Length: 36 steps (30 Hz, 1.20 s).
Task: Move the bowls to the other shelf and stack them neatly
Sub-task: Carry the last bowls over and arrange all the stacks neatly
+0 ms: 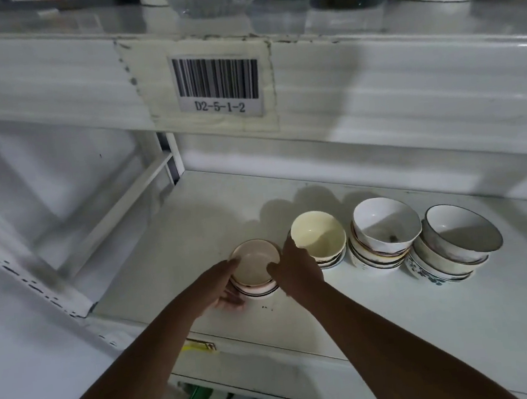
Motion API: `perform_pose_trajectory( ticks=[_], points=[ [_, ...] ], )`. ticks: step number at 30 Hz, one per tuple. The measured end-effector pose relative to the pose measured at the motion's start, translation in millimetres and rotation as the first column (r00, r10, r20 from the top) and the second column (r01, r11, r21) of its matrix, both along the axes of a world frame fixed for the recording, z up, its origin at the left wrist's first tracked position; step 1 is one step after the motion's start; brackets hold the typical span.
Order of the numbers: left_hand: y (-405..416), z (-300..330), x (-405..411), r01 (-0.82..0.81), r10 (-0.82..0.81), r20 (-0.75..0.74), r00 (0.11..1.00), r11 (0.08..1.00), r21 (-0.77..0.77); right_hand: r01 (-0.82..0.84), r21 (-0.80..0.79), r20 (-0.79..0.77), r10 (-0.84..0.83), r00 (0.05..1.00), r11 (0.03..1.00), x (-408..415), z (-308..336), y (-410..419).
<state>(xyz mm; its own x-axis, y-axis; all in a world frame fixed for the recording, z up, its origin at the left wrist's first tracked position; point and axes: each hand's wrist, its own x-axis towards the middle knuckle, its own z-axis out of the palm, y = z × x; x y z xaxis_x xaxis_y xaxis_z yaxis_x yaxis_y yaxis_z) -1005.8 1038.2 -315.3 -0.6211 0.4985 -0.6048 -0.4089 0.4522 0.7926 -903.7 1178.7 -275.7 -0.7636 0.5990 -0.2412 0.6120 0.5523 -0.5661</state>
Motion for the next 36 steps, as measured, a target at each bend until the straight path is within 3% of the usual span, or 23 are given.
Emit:
perform_pose_trajectory(
  ticks=[6,11,13,21,23,26,29,32,36],
  points=[
    [-6,-8,1,-0.046,0.041,0.089,0.995,0.997,0.059,-0.052,0.02,0.029,0.051,0.998,0.998,-8,5,3],
    [-5,-11,2,0.038,-0.038,-0.007,0.999,0.997,0.068,-0.19,0.346,0.171,0.138,0.976,0.919,-10,12,3],
    [-3,-8,2,0.063,-0.059,-0.061,0.996,0.996,0.066,-0.213,0.398,0.173,0.154,0.973,0.893,-10,15,2],
    [2,-1,2,0.118,-0.116,-0.114,0.987,0.993,0.006,-0.067,0.15,-0.021,0.071,0.997,0.986,1,24,36],
    [2,-1,2,0.109,-0.108,-0.135,0.985,0.994,-0.001,0.046,0.03,-0.093,-0.043,0.995,0.999,8,25,49],
    [6,-3,0,0.045,-0.052,-0.169,0.984,0.998,-0.041,0.231,-0.044,-0.215,-0.235,0.948,0.972,15,32,63],
    [14,-4,-1,0.003,-0.017,-0.19,0.982,0.997,-0.075,0.331,-0.061,-0.197,-0.336,0.921,0.942,18,31,66],
    [19,-2,-1,-0.049,0.015,-0.284,0.959,0.992,-0.116,0.378,-0.17,-0.254,-0.411,0.875,0.91,18,20,62],
    [19,1,1,-0.072,0.036,-0.323,0.946,0.992,-0.101,0.386,-0.186,-0.247,-0.423,0.872,0.904,22,15,61]
  ],
)
